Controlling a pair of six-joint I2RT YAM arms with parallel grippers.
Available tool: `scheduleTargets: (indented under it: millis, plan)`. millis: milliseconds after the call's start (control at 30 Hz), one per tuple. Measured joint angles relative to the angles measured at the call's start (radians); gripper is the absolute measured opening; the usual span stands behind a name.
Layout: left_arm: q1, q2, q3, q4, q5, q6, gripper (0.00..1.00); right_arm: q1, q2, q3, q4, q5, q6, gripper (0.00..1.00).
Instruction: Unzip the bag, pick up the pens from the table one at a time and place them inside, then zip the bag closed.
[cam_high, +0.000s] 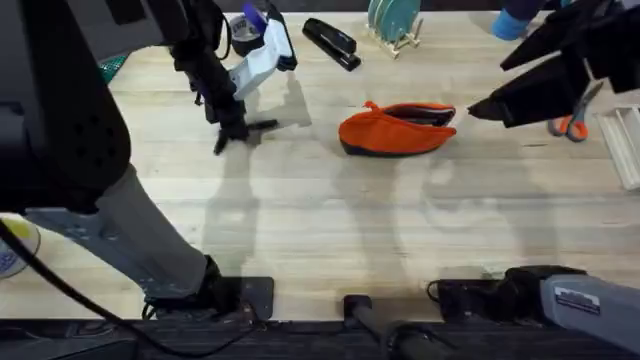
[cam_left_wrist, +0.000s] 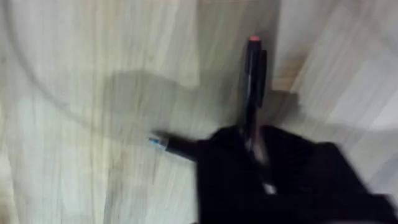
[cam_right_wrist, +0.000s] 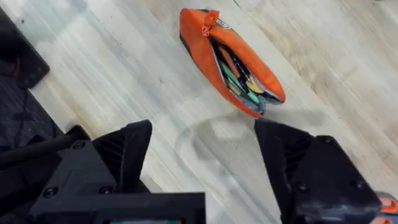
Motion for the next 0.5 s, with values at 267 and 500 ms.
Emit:
scheduleTargets:
  millis: [267,500]
  plan:
    - [-0.002,0.000,0.002,-0.002,0.012,0.003,0.045,0.000,0.000,0.000,0.000,0.000,0.003,0.996]
    - [-0.002,0.000,0.002,0.001,0.013,0.003,0.044,0.000,0.000,0.000,0.000,0.000,0.003,0.996]
